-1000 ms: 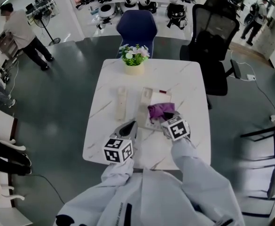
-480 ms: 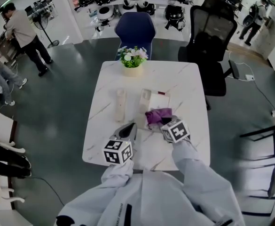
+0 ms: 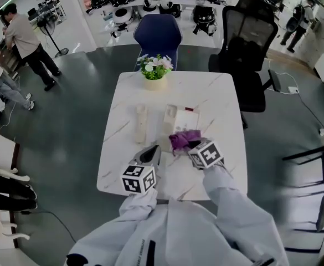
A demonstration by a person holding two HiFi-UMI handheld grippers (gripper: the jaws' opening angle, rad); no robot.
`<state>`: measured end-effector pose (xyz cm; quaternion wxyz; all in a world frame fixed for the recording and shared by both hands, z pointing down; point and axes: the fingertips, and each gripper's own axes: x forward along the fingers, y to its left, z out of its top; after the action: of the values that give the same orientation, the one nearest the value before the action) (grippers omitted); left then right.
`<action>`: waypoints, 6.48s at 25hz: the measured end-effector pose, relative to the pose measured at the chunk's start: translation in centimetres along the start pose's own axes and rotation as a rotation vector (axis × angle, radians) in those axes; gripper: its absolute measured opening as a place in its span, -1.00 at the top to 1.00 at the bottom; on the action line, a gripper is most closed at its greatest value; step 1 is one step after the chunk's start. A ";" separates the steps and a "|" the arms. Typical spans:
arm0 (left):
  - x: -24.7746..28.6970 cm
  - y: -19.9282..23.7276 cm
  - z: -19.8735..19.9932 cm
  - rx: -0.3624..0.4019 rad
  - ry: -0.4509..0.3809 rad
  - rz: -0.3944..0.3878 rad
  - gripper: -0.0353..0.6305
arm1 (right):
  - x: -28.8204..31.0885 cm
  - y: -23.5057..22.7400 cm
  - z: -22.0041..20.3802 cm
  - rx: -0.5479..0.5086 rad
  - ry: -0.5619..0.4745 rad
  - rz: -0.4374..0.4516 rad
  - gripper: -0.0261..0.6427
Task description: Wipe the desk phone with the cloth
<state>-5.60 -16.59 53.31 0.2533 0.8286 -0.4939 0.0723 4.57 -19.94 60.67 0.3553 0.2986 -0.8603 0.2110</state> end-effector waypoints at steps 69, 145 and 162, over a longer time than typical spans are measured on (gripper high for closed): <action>1.2 4.4 2.6 -0.045 -0.049 0.046 0.90 | -5.2 -3.9 10.2 0.104 -0.438 -0.123 0.82; 0.8 4.7 0.8 -0.038 -0.016 0.039 0.90 | 6.7 -3.0 8.4 -0.041 -0.096 -0.076 0.82; -0.6 4.4 0.7 -0.033 -0.024 0.036 0.90 | 5.3 -1.0 7.6 -0.046 -0.078 -0.124 0.82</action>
<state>-9.78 -18.12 54.02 0.2595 0.8161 -0.5130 0.0589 -1.45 -26.94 59.72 0.3407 0.3511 -0.8579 0.1569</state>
